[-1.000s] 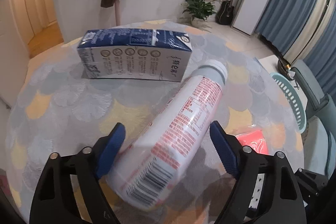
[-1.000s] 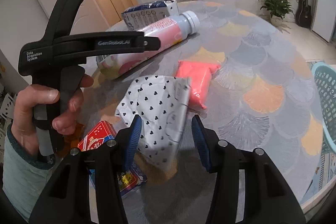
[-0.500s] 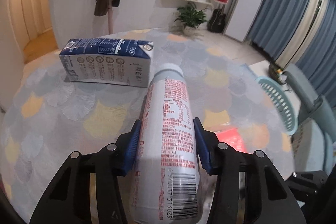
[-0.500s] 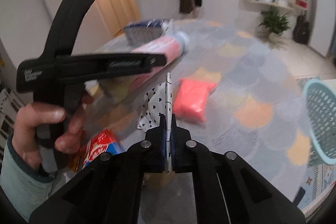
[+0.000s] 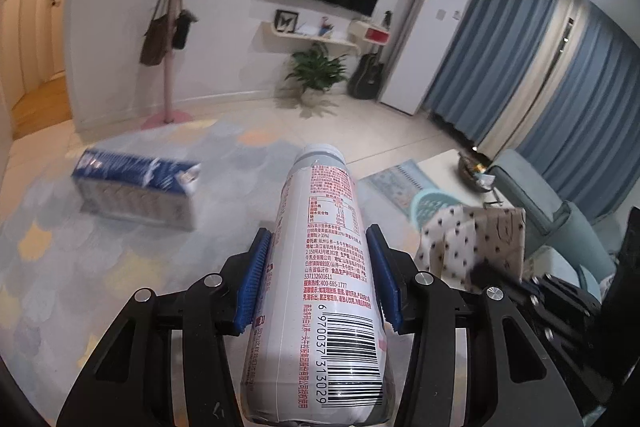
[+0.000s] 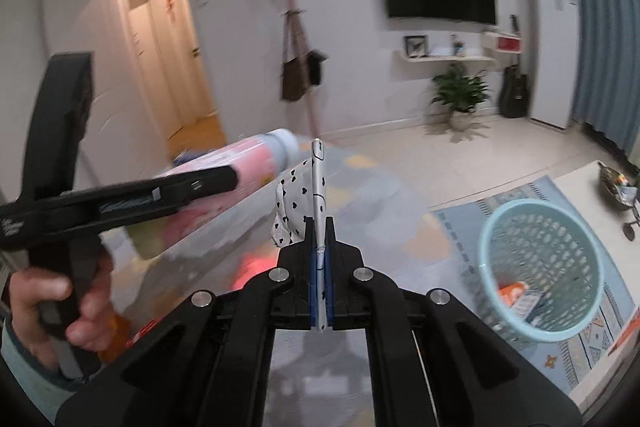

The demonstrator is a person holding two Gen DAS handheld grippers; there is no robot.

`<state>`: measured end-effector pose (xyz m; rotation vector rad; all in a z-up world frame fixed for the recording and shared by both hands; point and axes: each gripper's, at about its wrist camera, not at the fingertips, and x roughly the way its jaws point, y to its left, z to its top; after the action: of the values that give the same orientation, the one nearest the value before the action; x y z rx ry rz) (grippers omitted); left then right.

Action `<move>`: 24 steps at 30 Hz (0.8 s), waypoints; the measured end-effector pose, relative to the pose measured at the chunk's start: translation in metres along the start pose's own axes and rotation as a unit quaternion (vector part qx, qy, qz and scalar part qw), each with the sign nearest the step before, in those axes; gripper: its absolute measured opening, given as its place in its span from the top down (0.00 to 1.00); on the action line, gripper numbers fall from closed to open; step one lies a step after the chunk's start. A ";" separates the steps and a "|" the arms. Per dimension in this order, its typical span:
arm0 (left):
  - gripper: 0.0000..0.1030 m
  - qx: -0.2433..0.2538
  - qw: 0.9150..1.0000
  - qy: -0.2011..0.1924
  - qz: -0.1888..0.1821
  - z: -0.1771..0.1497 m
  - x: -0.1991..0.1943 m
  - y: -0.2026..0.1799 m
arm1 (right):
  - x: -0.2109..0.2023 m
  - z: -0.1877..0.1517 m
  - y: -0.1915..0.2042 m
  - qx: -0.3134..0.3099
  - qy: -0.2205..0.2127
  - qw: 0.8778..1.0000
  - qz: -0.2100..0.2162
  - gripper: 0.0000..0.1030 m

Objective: Collect trash
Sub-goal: 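Carry the spray can and polka-dot bag over the blue basket and open both tools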

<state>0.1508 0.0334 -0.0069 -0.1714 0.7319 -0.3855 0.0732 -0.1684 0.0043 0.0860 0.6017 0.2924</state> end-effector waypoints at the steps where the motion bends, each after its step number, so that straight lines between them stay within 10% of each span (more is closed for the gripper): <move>1: 0.54 0.008 1.000 -0.002 -0.001 0.004 0.002 -0.009 | -0.003 0.004 -0.010 0.008 -0.007 1.000 -0.009 0.98; 14: 0.54 0.069 0.996 -0.008 -0.060 0.041 0.059 -0.118 | -0.021 0.030 -0.145 0.099 -0.060 0.986 -0.123 0.98; 24: 0.54 0.099 0.988 0.034 -0.111 0.033 0.132 -0.193 | 0.001 0.003 -0.245 0.194 -0.010 0.962 -0.191 0.98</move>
<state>0.2079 -0.1953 -0.0092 -0.0522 0.7395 -0.6759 0.1359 -0.4018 -0.0344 0.3461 0.6364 -0.2058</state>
